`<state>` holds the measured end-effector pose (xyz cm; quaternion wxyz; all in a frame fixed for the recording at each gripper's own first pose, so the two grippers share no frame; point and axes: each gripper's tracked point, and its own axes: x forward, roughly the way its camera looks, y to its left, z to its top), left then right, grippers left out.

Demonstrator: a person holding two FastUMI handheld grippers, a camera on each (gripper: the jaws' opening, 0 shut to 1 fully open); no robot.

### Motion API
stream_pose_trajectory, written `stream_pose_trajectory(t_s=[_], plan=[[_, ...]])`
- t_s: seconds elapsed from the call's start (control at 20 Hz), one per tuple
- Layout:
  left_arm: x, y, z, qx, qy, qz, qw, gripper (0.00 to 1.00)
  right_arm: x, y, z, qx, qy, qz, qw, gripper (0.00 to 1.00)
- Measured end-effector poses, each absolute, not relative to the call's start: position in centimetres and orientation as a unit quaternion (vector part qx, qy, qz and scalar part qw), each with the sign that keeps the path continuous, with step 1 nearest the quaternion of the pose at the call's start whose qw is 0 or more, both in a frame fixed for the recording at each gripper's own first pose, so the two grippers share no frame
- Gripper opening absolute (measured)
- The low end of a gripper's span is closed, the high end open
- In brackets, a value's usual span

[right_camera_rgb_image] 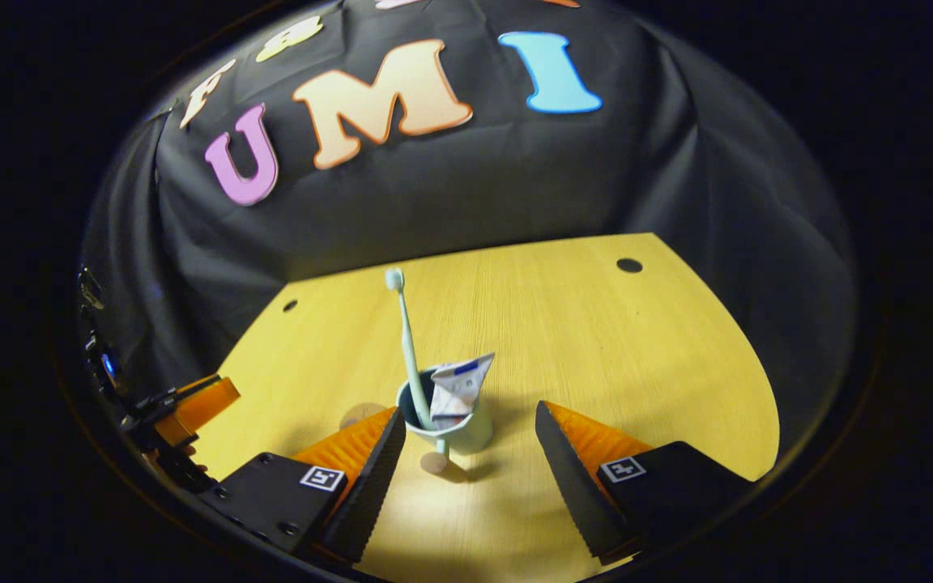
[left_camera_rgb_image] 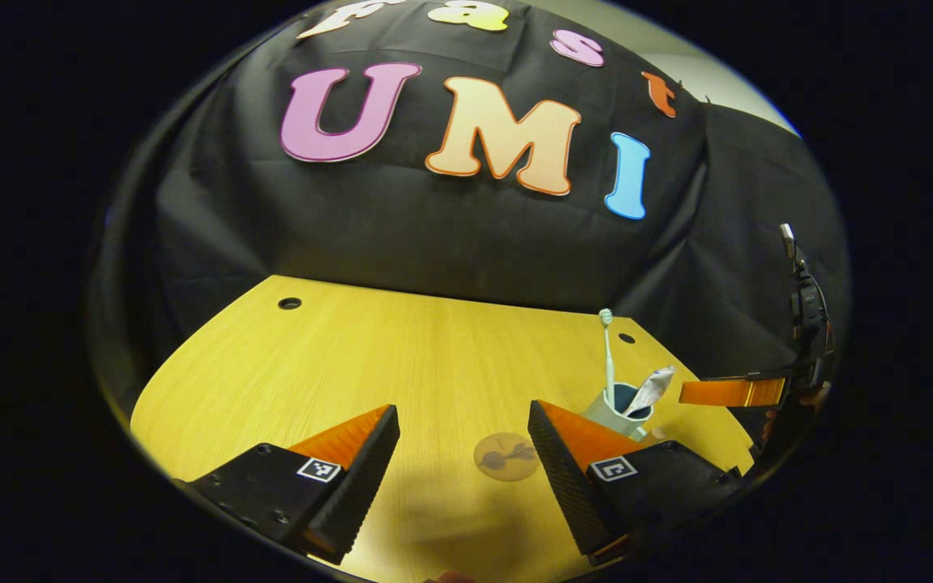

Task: Put the toothbrush and toothpaste on the desktop into the cup, then pick up the cup and place it on the coaster on the desktop.

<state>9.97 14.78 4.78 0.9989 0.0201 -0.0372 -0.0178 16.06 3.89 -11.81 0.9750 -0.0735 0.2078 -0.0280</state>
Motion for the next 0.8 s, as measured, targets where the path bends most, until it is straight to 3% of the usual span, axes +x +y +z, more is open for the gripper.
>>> stream_pose_trajectory(t_s=[0.1,0.15,0.45,0.5,0.6,0.7,0.75,0.8], plan=[[9.5,15.7,3.7,-0.005,-0.026,-0.015,1.000,0.95,16.6,4.9,-13.5,-0.083,0.244,-0.017,0.966,0.94],[9.3,16.1,3.2,-0.020,-0.021,-0.016,0.999,0.95,16.9,5.2,-14.2,-0.083,0.261,-0.013,0.962,0.98],[8.6,19.3,2.0,-0.044,-0.011,0.004,0.999,0.96,17.6,4.8,-17.8,-0.082,0.357,-0.042,0.930,0.98],[8.6,19.8,1.9,-0.045,-0.010,0.007,0.999,0.95,17.7,4.7,-18.3,-0.078,0.368,-0.046,0.925,0.93],[8.5,20.7,1.5,-0.042,-0.005,0.014,0.999,0.95,18.2,4.4,-19.3,-0.085,0.387,-0.054,0.916,0.98],[8.4,21.6,1.0,-0.040,0.001,0.021,0.999,0.96,18.9,4.1,-19.6,-0.108,0.401,-0.063,0.908,0.92],[8.3,21.9,0.9,-0.041,0.004,0.024,0.999,0.96,19.1,4.1,-19.9,-0.116,0.408,-0.065,0.903,0.98],[8.3,22.1,0.7,-0.044,0.006,0.025,0.999,0.96,19.5,4.1,-20.3,-0.121,0.414,-0.067,0.900,0.97]])
